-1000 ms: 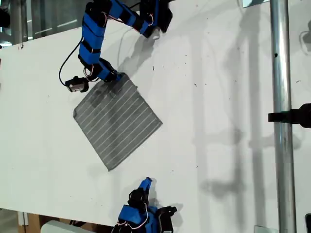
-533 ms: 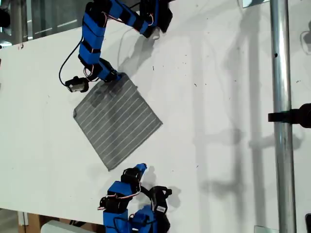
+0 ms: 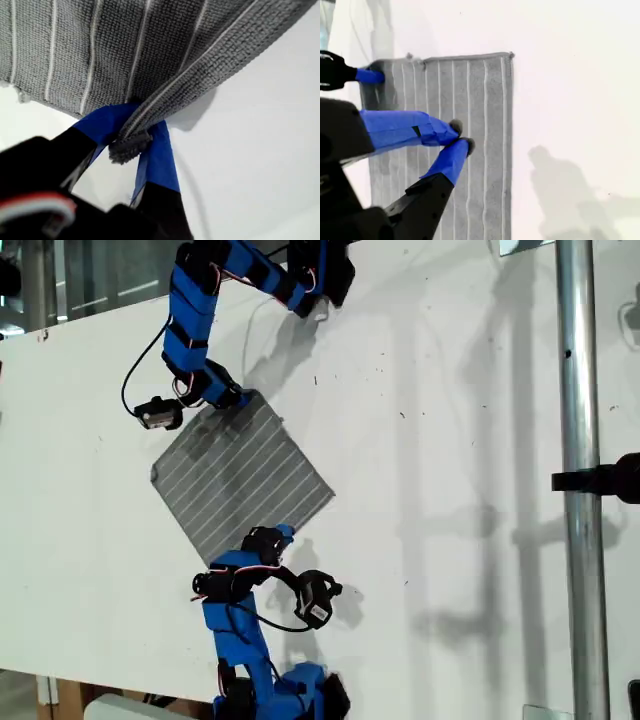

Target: Grasp corners of a towel and fold twice.

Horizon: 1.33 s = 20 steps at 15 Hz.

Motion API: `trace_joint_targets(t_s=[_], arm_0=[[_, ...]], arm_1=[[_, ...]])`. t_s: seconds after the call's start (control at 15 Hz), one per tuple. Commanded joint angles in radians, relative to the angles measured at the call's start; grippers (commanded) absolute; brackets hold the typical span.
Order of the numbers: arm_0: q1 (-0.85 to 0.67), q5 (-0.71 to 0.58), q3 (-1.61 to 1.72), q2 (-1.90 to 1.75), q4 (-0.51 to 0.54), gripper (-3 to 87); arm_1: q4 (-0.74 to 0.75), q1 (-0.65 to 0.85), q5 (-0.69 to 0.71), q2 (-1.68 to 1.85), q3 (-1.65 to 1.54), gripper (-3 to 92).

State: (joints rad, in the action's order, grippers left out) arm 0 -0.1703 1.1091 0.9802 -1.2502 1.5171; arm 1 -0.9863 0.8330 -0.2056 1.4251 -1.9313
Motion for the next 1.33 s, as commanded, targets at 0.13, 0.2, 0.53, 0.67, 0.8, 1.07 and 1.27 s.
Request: trace_joint_targets(t_s=[0.13, 0.2, 0.53, 0.67, 0.8, 1.07, 1.27], arm_0=[[-0.025, -0.120, -0.067, 0.003, -0.012, 33.5], [-0.031, -0.132, -0.063, 0.009, -0.029, 35.4], [-0.064, -0.158, -0.071, 0.135, -0.195, 32.9], [-0.084, -0.172, -0.086, 0.213, -0.213, 31.9], [-0.089, -0.172, -0.097, 0.275, -0.244, 30.8], [-0.075, -0.158, -0.112, 0.322, -0.288, 29.7], [-0.049, -0.147, -0.118, 0.345, -0.348, 29.6]], arm_1=[[0.015, 0.005, 0.017, 0.034, 0.000, -0.2], [0.015, 0.005, 0.017, 0.034, 0.000, -0.2], [0.014, 0.005, 0.017, 0.034, 0.000, -0.2], [0.012, 0.005, 0.017, 0.031, 0.002, -0.2], [0.011, 0.006, 0.017, 0.031, 0.002, -0.2], [0.011, 0.006, 0.017, 0.029, 0.005, -0.2], [0.011, 0.006, 0.017, 0.029, 0.005, -0.2]])
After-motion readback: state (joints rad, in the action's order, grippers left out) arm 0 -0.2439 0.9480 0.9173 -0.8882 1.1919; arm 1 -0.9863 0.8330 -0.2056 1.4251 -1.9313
